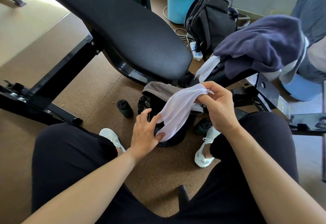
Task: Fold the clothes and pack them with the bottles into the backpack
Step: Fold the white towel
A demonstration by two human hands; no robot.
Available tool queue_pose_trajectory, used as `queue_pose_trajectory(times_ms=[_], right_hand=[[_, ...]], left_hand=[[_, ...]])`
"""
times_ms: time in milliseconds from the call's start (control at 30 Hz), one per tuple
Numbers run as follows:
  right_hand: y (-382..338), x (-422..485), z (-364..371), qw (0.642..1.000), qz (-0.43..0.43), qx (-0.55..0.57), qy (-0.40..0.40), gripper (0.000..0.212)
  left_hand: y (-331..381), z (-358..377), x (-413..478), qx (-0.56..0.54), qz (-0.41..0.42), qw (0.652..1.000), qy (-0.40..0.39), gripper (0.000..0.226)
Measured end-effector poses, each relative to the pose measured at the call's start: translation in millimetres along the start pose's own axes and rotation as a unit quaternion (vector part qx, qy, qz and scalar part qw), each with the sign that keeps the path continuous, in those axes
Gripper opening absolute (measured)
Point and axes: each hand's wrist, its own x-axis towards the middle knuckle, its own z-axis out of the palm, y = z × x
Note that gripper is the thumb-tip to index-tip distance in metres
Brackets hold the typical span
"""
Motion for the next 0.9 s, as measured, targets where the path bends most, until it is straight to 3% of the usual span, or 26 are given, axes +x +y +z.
queue_pose_trajectory(times_ms=[133, 300, 433, 567, 700, 733, 833, 900], right_hand=[[-1, -1, -2, 1.000, -0.004, -0.005, -0.007, 0.020], [5, 6, -14, 0.998, 0.008, -0.047, 0.047, 0.015], [25, 22, -37, 0.980, 0.052, -0.162, 0.101, 0.008], [40, 27, -47, 0.954, 0.083, -0.285, 0.044, 0.014], [37, 25, -38, 0.953, -0.014, -0.285, 0.098, 0.006], [40, 25, -39, 0.950, -0.011, -0.297, 0.093, 0.005], [56, 26, -43, 0.903, 0.108, -0.415, -0.030, 0.013], [60, 25, -42, 0.896, 0.145, -0.417, -0.042, 0.010]], left_hand=[[-3, 2, 3, 0.050, -0.013, 0.998, -0.040, 0.055], [-10, -15, 11, -0.012, -0.096, 0.995, -0.020, 0.028], [-24, -45, 22, -0.022, -0.140, 0.990, -0.015, 0.023], [-32, -75, 26, -0.032, -0.141, 0.989, -0.017, 0.019], [-41, -96, 27, -0.008, -0.058, 0.985, 0.164, 0.012], [-40, -101, 27, 0.013, -0.054, 0.983, 0.173, 0.011], [-38, -100, 24, 0.125, -0.144, 0.982, 0.001, 0.012], [-36, -99, 23, 0.130, -0.180, 0.973, -0.069, 0.020]])
